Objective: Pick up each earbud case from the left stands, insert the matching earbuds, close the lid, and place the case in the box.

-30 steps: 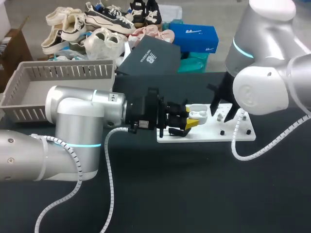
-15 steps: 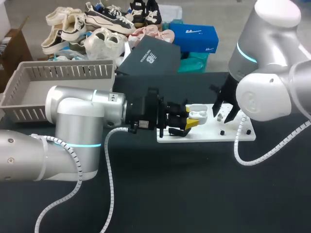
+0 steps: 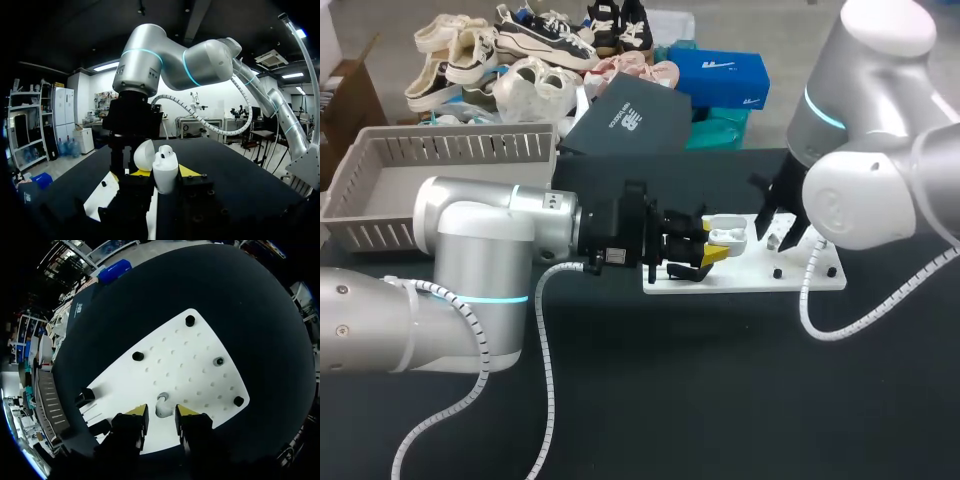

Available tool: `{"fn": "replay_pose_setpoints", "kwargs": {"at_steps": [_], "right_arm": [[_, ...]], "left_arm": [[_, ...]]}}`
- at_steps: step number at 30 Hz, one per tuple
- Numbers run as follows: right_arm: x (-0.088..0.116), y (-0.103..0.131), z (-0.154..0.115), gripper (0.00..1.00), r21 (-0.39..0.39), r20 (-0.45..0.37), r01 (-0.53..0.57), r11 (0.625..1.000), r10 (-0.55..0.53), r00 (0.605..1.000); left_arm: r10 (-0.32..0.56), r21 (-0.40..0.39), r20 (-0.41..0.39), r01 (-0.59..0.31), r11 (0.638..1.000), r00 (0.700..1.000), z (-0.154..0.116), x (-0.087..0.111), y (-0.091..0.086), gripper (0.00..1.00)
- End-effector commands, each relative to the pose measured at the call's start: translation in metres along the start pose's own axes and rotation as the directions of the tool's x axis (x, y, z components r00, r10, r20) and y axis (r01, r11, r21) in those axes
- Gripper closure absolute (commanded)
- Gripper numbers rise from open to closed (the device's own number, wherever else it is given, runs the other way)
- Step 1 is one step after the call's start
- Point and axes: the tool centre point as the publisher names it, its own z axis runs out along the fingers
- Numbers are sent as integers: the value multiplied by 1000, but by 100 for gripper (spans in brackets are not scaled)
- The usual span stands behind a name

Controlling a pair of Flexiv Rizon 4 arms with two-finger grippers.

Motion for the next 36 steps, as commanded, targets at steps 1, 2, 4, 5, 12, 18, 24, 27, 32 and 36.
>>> {"fn": "replay_pose_setpoints", "kwargs": {"at_steps": [1, 2, 4, 5, 12, 18, 24, 27, 32, 36], "right_arm": [[-1, 1, -1, 71, 0, 4, -5, 1000, 5, 1000], [-1, 1, -1, 71, 0, 4, -5, 1000, 5, 1000], [-1, 1, 0, 70, 1, 4, -7, 1000, 7, 1000], [-1, 1, 0, 70, 1, 4, -7, 1000, 6, 1000], [1, 0, 1, 71, 10, 4, -7, 1000, 7, 1000], [1, -1, 2, 76, 12, 0, -7, 1000, 7, 1000], [1, -1, 3, 100, 15, -1, -6, 1000, 6, 1000], [2, -1, 3, 100, 16, -4, -5, 1000, 5, 1000], [3, -3, 1, 100, 14, -6, -2, 1000, 2, 1000], [5, -5, -5, 100, 9, -6, 0, 1000, 0, 1000]], "left_arm": [[1, -3, 1, -1, 1000, 1000, 1, 1, 0, 100], [1, -3, 1, -1, 1000, 1000, 1, 1, 0, 100], [1, -3, 1, -1, 1000, 1000, 1, 1, 0, 100], [1, -3, 1, -1, 1000, 1000, 1, 1, 0, 100], [1, -3, 1, -1, 1000, 1000, 1, 1, 0, 100], [1, -3, 1, -1, 1000, 1000, 1, 1, 0, 100], [1, -3, 1, -1, 1000, 1000, 1, 1, 0, 100], [1, -3, 1, -1, 1000, 1000, 1, 1, 0, 100], [1, -3, 1, -1, 1000, 1000, 1, 1, 0, 100], [1, -3, 1, -1, 1000, 1000, 1, 1, 0, 100]]}}
